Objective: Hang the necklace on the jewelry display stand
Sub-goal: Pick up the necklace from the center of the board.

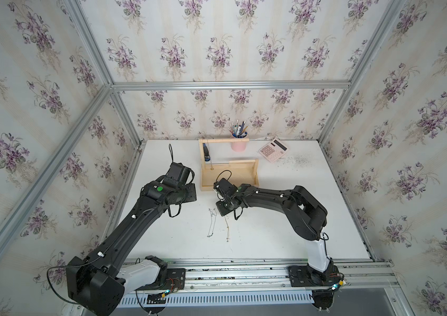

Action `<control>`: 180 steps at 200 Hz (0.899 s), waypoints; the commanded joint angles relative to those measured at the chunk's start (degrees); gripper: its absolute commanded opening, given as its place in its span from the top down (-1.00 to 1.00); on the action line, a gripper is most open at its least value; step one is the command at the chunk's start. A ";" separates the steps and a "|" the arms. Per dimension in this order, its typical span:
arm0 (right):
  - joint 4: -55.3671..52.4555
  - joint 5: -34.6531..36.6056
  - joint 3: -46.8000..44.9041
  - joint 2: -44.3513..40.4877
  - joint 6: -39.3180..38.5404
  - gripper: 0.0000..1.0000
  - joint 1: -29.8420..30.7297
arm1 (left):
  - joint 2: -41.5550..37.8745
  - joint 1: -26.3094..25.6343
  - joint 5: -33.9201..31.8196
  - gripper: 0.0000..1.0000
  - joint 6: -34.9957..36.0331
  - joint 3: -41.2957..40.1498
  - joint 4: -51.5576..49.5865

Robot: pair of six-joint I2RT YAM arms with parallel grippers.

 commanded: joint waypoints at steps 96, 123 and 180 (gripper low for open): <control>-6.27 -0.37 3.60 -7.81 0.98 1.00 0.31 | -0.22 0.13 -2.05 -0.15 0.26 -0.41 -0.25; -7.42 -0.21 4.25 -9.75 1.04 1.00 0.31 | -0.38 0.16 -1.61 -0.13 -0.14 -0.84 0.33; -10.66 0.29 5.22 -13.95 1.48 1.00 0.45 | -1.14 0.10 3.17 0.01 0.02 -3.07 4.43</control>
